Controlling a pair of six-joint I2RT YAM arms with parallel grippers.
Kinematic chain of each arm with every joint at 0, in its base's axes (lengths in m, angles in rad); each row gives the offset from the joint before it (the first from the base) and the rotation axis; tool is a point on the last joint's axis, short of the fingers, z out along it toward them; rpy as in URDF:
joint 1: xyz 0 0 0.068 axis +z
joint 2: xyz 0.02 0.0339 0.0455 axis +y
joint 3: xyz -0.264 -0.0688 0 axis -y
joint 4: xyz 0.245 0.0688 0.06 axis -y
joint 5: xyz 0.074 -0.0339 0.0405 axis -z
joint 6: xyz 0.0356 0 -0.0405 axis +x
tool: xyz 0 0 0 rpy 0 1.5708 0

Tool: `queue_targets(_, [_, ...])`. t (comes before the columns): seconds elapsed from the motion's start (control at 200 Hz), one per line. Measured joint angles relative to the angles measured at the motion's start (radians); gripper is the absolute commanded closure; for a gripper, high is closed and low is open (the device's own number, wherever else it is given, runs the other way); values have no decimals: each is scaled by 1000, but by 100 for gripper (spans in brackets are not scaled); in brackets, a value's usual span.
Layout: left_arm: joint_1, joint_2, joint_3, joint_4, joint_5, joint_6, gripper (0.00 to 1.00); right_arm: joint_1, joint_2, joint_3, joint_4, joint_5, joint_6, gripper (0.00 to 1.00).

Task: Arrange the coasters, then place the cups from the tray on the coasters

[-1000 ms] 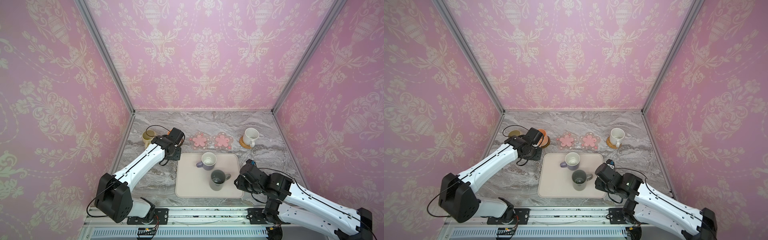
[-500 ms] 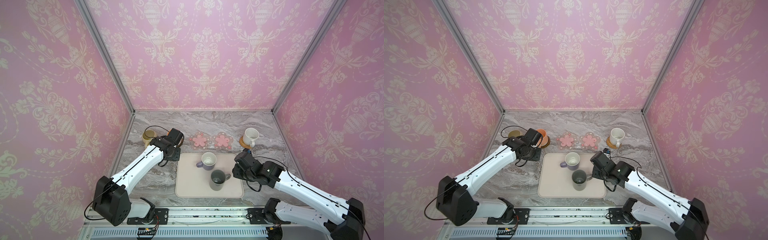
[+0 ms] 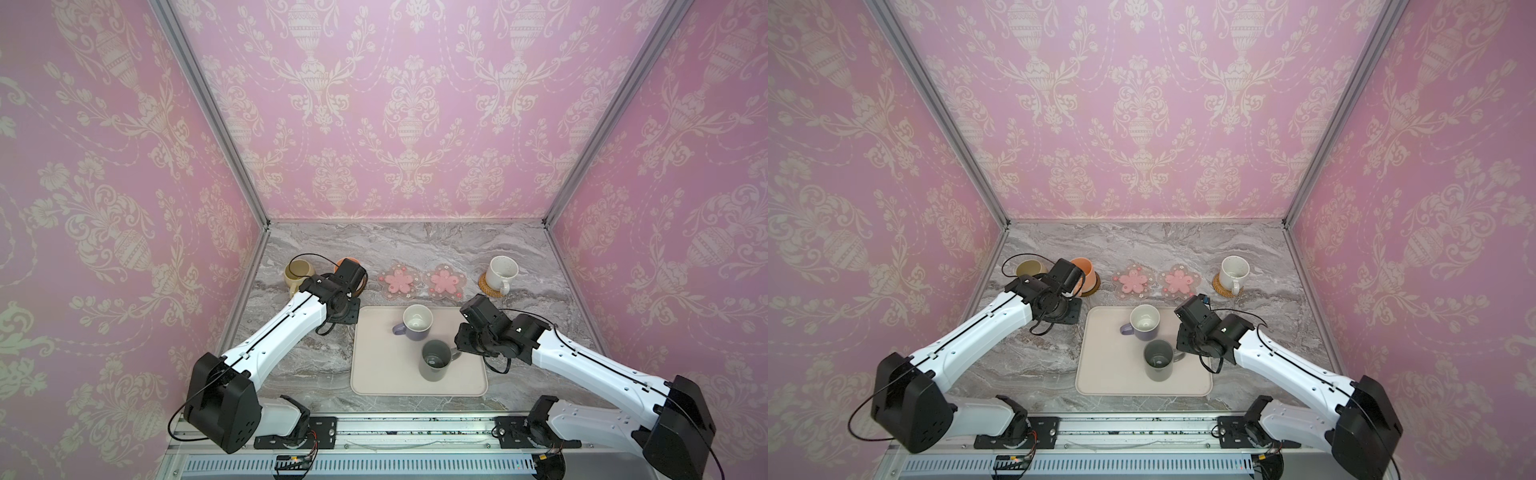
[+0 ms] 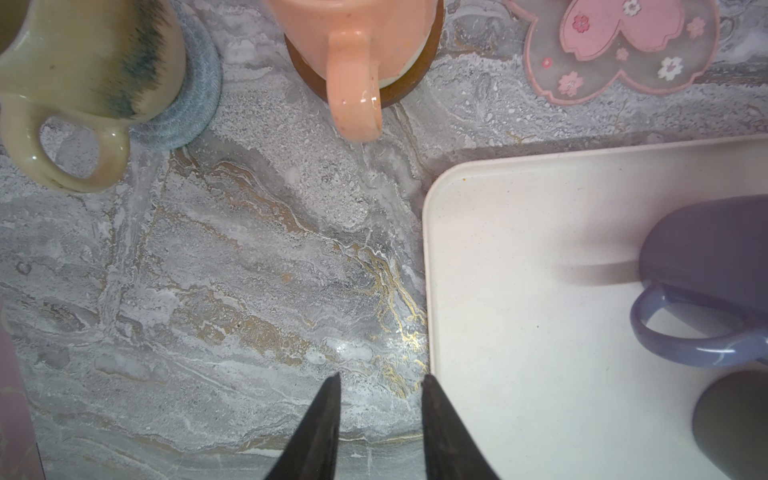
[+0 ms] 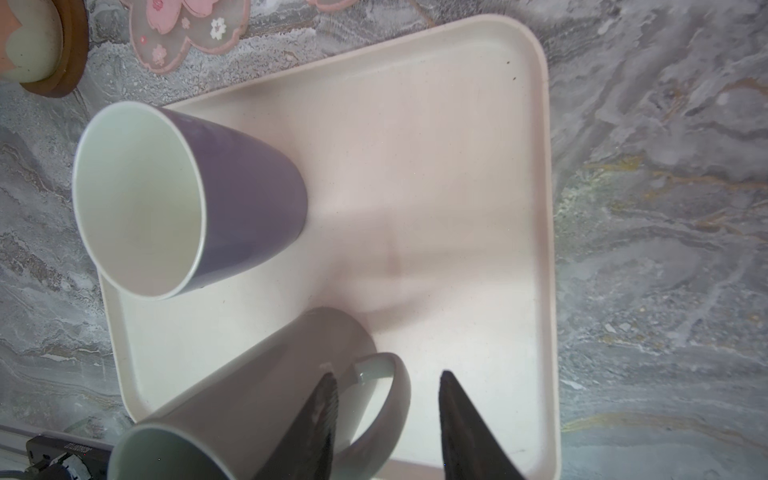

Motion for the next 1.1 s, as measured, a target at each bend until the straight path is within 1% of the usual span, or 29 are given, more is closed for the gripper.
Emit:
queue_targets(0.205, [0,0,0,0,0,0,64,0,2,-3,11,-26,-2,58])
queue_targets(0.435, [0,0,0,0,0,0,64,0,-7,-43,22,-33,8,58])
queue_targets(0.831, [-1,0,0,0,0,-4,64,0,-64,-83,2,-43,16,58])
queue_targets(1.101, [-4,-2,0,0,0,-14,64,9,-110,-152,1,-63,50,58])
